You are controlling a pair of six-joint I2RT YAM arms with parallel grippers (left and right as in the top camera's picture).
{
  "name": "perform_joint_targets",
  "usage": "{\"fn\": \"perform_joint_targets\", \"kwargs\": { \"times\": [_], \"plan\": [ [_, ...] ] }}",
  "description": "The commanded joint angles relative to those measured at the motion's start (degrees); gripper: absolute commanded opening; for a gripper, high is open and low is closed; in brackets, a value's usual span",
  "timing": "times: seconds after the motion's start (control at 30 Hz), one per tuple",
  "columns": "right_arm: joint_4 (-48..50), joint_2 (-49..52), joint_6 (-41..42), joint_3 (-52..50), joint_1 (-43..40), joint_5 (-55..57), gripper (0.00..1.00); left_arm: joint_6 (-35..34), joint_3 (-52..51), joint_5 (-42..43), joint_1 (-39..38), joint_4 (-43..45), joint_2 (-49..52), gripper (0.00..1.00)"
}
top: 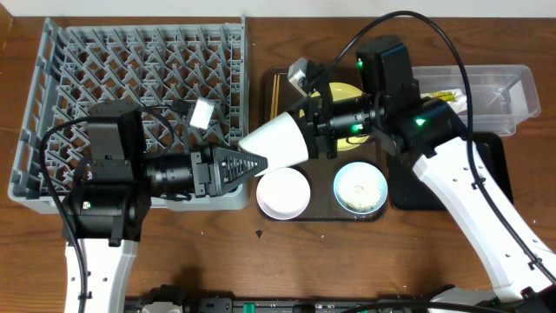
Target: Sort waste into correct bins and load items into the dishwasher
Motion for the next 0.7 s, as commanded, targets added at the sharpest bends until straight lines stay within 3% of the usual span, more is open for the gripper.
{"fn": "perform_joint_targets", "kwargs": {
  "times": [0.0, 0.2, 0.33, 0.47, 0.57, 0.67],
  "plan": [
    [-0.2, 0.0, 1.1, 0.2, -0.9, 0.9, 0.43, 0.3, 1.2, -3.2, -0.2, 0.2, -0.2, 0.58],
    [-0.9, 0.0, 1.5, 0.2, -3.8, 1.0, 0.46, 0.3, 1.2, -9.3, -0.2, 0.0, -0.2, 0.58],
    [-3.7, 0.0, 2.0, 0.2, -6.7, 1.7, 0.47, 0.3, 1.2, -25.6, -0.2, -4.3, -0.6, 0.58],
    [-10.2, 0.0, 2.0, 0.2, -7.6, 8.5, 0.47, -0.1, 1.2, -48.3, 0.1, -12.1, -1.2, 0.59],
    [-15.5, 0.0, 1.9, 0.2, -6.9, 15.3, 0.48, -2.5, 1.2, -58.9, 1.9, -16.7, -1.1, 0.63],
    [-18.6, 0.0, 1.9, 0.2, -5.5, 20.8, 0.48, -3.3, 1.2, -63.3, 5.9, -19.8, -0.8, 0.63]
  ]
}}
